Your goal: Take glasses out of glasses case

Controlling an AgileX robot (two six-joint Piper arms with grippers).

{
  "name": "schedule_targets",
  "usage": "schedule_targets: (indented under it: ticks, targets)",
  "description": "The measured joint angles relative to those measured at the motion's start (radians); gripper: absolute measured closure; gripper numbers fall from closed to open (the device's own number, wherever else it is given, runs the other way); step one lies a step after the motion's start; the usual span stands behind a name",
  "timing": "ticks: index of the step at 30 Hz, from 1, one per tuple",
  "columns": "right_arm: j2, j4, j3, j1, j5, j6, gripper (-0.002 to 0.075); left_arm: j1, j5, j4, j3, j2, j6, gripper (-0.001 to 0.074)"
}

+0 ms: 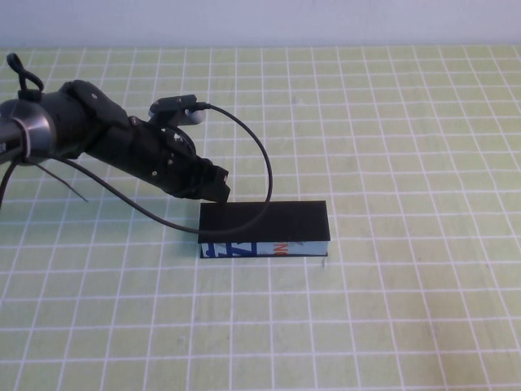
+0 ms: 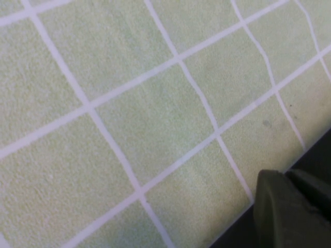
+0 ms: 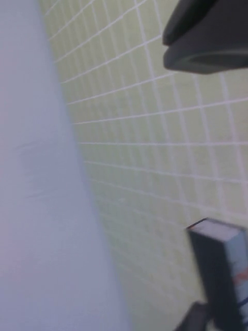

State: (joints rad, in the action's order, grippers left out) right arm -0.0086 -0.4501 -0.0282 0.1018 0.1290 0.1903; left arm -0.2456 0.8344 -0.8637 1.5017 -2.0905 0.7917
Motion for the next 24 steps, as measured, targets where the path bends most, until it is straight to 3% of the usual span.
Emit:
schedule_targets:
  ticks: [6, 9, 14, 20, 24]
  targets:
    - [0.0, -0.237, 0.0, 0.0, -0.166, 0.0, 0.0743, 0.0, 0.002, 0.002, 0.0, -0.002, 0.0, 0.0739]
    - [0.0, -0.318, 0.003, 0.0, -0.148, 0.0, 0.0743, 0.0, 0.003, 0.004, 0.0, -0.002, 0.0, 0.0739]
    - [0.121, -0.377, 0.147, 0.0, 0.096, 0.0, 0.0743, 0.0, 0.006, 0.019, 0.0, -0.002, 0.0, 0.0739]
    - [0.541, -0.265, 0.453, 0.0, 0.497, 0.029, 0.0743, 0.0, 0.01, 0.029, 0.0, -0.002, 0.0, 0.0739]
    - [0.826, -0.196, 0.632, 0.0, 0.638, 0.113, 0.0743, 0.0, 0.01, 0.032, 0.0, -0.002, 0.0, 0.0739]
